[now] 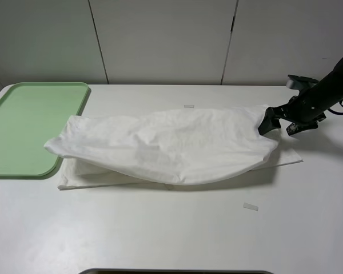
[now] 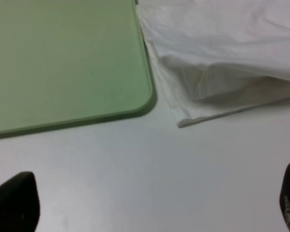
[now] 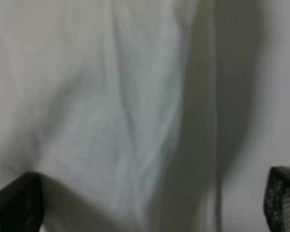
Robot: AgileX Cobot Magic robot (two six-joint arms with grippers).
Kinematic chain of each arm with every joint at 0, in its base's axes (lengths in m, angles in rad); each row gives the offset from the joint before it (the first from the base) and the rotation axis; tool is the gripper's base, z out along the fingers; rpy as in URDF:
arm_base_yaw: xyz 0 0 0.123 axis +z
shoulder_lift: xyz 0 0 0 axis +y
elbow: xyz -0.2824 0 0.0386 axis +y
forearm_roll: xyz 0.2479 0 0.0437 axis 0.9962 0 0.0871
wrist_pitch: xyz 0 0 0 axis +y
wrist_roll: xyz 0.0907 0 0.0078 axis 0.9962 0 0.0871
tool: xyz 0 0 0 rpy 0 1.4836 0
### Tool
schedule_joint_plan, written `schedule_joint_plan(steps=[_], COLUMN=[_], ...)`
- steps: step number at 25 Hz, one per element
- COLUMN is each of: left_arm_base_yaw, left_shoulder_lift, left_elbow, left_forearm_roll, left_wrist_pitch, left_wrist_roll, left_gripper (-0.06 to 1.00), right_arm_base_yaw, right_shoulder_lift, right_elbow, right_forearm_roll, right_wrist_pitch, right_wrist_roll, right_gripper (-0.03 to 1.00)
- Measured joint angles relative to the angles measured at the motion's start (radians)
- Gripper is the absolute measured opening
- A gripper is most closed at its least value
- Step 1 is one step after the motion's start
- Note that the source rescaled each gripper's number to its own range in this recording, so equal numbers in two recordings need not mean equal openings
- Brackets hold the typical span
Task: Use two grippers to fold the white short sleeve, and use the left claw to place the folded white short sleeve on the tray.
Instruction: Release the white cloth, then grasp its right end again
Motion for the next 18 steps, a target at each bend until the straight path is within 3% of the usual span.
schedule_joint_plan(steps=[12, 14, 16, 18], left_arm_base_yaw=[0.000, 0.000, 0.000, 0.000], left_shoulder_lift=[0.000, 0.000, 0.000, 0.000], left_elbow=[0.000, 0.000, 0.000, 0.000], left_forearm_roll=[0.000, 0.000, 0.000, 0.000], left_wrist_pitch=[0.000, 0.000, 0.000, 0.000], left_wrist_roll=[0.000, 0.000, 0.000, 0.000], left_gripper=[1.00, 1.00, 1.00, 1.00], right_arm_base_yaw=[0.005, 0.015, 0.023, 0.034], right_shoulder_lift=[0.023, 0.030, 0.038, 0.047], right_elbow=[-0.007, -0.010, -0.010, -0.010], right_forearm_roll=[0.035, 0.057, 0.089, 0.110], right_wrist_pitch=[-0.021, -0.022, -0.014, -0.007], right_wrist_roll=[-0.035, -0.038, -0.038, -0.037], right_gripper=[0.99, 0.83, 0.54, 0.32])
